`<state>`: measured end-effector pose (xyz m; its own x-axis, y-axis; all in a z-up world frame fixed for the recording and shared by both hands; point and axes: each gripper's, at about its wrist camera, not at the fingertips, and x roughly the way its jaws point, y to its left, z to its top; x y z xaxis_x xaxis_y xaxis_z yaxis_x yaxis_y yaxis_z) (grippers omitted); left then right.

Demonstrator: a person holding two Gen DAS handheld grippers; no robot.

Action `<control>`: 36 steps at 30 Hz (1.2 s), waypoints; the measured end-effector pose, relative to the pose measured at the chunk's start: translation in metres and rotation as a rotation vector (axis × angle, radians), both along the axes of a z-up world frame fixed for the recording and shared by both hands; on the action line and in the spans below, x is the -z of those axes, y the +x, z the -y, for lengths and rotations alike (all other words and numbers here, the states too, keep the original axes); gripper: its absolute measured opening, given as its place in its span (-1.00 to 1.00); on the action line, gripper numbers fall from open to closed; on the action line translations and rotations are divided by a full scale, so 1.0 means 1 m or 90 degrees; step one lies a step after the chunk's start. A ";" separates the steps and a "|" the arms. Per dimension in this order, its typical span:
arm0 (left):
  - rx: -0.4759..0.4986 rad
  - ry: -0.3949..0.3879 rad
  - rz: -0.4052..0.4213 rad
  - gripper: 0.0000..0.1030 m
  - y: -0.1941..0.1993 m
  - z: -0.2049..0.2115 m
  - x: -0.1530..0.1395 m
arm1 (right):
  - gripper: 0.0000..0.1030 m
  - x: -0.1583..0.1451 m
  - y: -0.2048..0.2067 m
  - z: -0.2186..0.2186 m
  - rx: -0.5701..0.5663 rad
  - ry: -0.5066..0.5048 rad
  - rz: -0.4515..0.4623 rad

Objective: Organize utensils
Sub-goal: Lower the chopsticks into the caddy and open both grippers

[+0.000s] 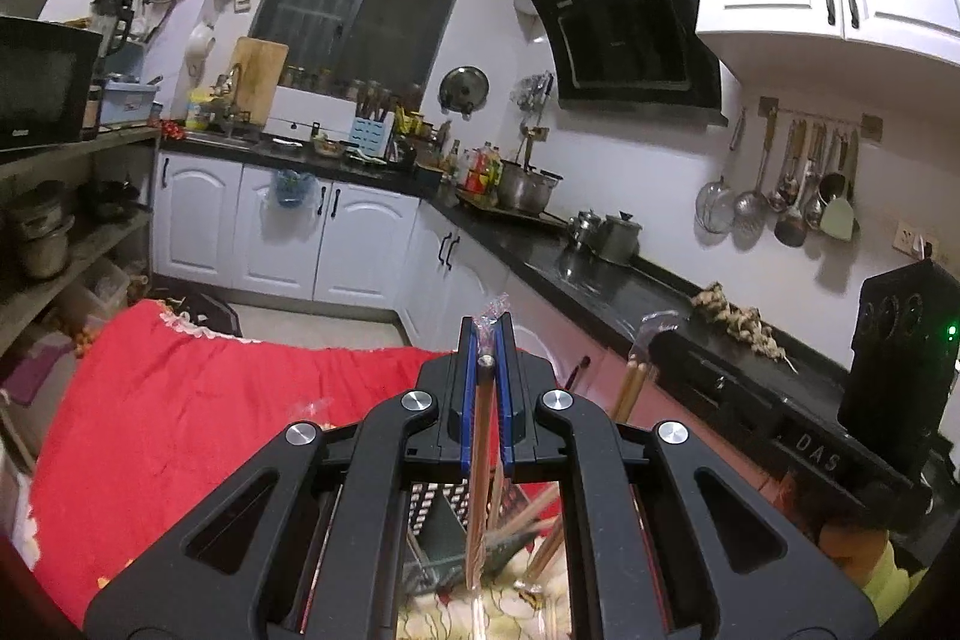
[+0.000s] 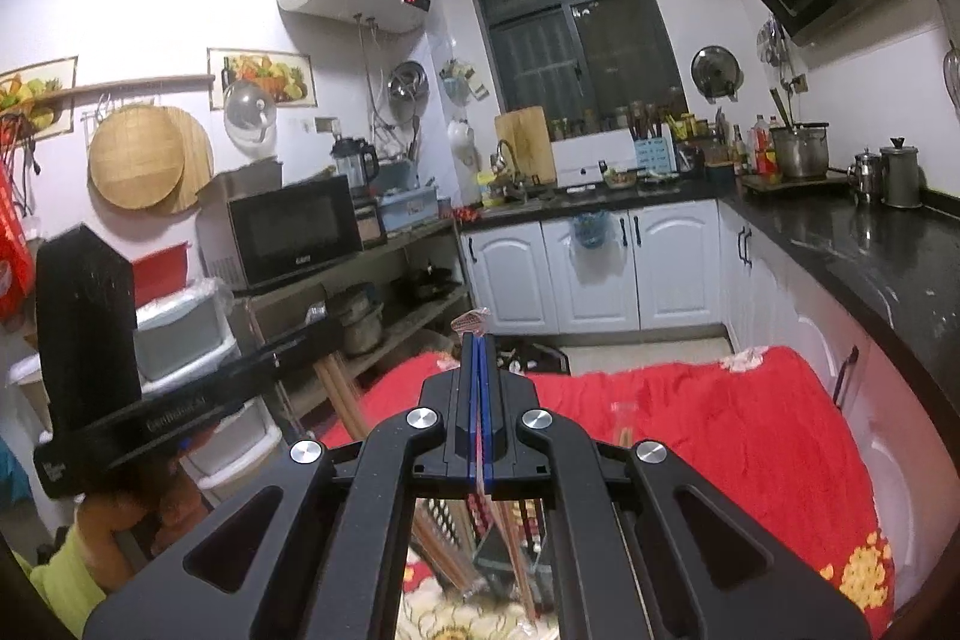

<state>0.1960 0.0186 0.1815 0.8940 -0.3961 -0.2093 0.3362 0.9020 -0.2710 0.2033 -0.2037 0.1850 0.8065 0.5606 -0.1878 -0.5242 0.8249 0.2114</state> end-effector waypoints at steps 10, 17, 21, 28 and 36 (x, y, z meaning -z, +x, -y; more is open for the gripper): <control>-0.019 0.017 0.012 -0.94 0.023 0.011 -0.002 | -0.98 -0.021 0.025 -0.001 0.026 0.011 0.045; -0.026 0.023 0.006 -0.94 0.037 0.014 0.011 | -0.98 -0.019 0.040 0.000 0.047 0.001 0.067; -0.028 0.030 0.001 -0.94 0.042 0.014 0.019 | -0.98 -0.012 0.049 -0.001 0.053 -0.009 0.062; -0.031 0.033 -0.004 -0.94 0.050 0.014 0.029 | -0.98 0.009 0.063 -0.003 0.060 -0.024 0.036; -0.026 0.040 -0.030 -0.94 0.058 0.018 0.046 | -0.97 0.032 0.075 -0.002 0.071 -0.032 0.001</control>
